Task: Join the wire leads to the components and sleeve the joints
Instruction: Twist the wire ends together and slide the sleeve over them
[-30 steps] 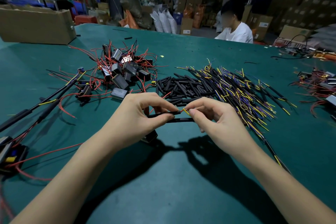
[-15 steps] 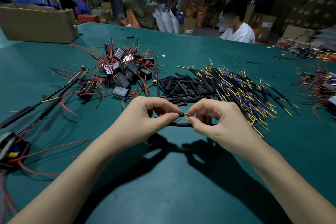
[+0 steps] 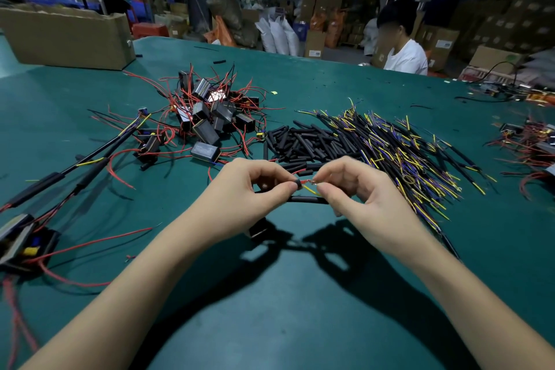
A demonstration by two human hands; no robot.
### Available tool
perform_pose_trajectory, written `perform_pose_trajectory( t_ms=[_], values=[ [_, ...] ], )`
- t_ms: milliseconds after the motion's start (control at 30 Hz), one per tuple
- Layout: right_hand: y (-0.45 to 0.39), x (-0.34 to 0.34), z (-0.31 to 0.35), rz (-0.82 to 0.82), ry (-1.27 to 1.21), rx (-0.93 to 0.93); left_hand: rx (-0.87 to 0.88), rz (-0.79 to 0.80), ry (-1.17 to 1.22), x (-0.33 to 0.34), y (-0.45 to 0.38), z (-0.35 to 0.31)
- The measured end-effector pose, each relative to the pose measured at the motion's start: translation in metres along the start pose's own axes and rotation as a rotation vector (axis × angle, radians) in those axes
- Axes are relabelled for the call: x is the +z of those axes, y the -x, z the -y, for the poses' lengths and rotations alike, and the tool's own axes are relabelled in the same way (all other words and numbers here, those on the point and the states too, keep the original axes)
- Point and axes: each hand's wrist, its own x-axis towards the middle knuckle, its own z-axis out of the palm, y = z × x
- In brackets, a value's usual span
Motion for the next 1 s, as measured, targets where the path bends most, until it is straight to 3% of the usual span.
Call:
perform_pose_trajectory(
  t_ms=[100,467,600,733,933,1000],
  values=[
    [0.001,0.001,0.002,-0.066,0.103,-0.085,-0.025,-0.023,0.023,0.0,0.0,0.0],
    [-0.001,0.011,0.013,-0.175,1.005,-0.467,-0.018,-0.056,-0.007,0.004,0.0,0.002],
    [0.0,0.012,0.014,-0.195,1.004,-0.453,-0.048,-0.058,0.01,0.006,0.001,0.001],
    [0.002,0.015,0.015,-0.184,0.824,-0.292,-0.093,-0.007,0.0,0.008,0.0,0.002],
    [0.004,0.013,0.01,0.024,0.794,-0.226,-0.072,-0.047,0.044,0.007,0.001,0.003],
    [0.003,0.011,0.007,0.034,0.668,-0.199,-0.058,-0.049,0.039,0.008,0.001,0.003]
  ],
)
